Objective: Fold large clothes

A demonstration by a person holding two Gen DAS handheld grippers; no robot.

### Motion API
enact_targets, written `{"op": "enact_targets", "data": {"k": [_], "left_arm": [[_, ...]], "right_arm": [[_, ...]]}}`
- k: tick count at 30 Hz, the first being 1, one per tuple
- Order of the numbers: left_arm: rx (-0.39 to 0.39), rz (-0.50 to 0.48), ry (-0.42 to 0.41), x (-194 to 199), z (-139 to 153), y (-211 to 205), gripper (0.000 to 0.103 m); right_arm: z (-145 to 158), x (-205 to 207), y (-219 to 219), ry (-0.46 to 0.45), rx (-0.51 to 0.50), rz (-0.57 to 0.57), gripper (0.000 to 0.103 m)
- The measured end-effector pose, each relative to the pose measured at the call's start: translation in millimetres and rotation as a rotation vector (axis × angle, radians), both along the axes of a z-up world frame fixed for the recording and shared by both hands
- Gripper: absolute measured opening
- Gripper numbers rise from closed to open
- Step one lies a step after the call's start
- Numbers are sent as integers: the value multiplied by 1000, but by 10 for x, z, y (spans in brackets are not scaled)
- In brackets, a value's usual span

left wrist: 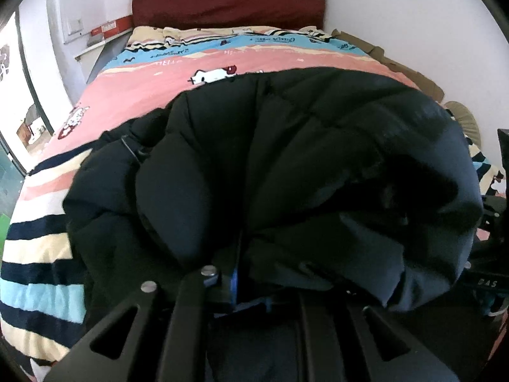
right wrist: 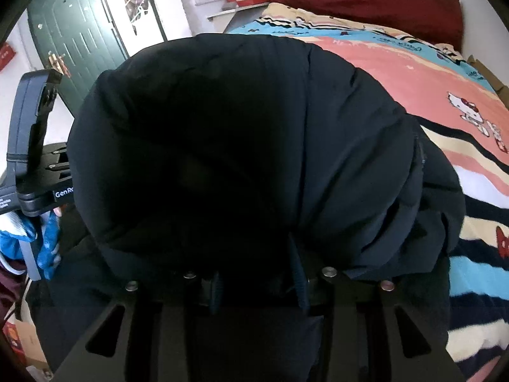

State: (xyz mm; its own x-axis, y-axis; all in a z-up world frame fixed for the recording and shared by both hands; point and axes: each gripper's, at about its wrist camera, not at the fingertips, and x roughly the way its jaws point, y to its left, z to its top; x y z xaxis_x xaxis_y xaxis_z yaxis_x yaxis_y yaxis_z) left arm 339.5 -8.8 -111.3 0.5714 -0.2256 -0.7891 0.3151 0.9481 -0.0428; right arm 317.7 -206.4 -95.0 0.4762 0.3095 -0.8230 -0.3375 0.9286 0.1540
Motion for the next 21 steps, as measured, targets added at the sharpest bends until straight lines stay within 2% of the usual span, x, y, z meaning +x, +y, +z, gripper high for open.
{"op": "enact_targets", "data": {"k": [4, 6, 14, 16, 17, 21], "left_arm": [[25, 4, -7, -55, 45, 23, 13], [41, 6, -14, -98, 67, 22, 16], [71, -11, -22, -312, 78, 24, 34], [72, -27, -11, -401, 80, 47, 49], [66, -39, 12, -451, 73, 74, 52], [51, -67, 20, -678, 126, 239, 53]], "right_arm": [[55, -155, -15, -15, -27, 8, 48], [97, -213, -10, -20, -25, 14, 57], [171, -404, -58, -42, -22, 17, 62], [172, -454, -95, -39, -21, 18, 62], [172, -476, -122, -37, -21, 19, 62], [244, -580, -265, -37, -18, 26, 63]]}}
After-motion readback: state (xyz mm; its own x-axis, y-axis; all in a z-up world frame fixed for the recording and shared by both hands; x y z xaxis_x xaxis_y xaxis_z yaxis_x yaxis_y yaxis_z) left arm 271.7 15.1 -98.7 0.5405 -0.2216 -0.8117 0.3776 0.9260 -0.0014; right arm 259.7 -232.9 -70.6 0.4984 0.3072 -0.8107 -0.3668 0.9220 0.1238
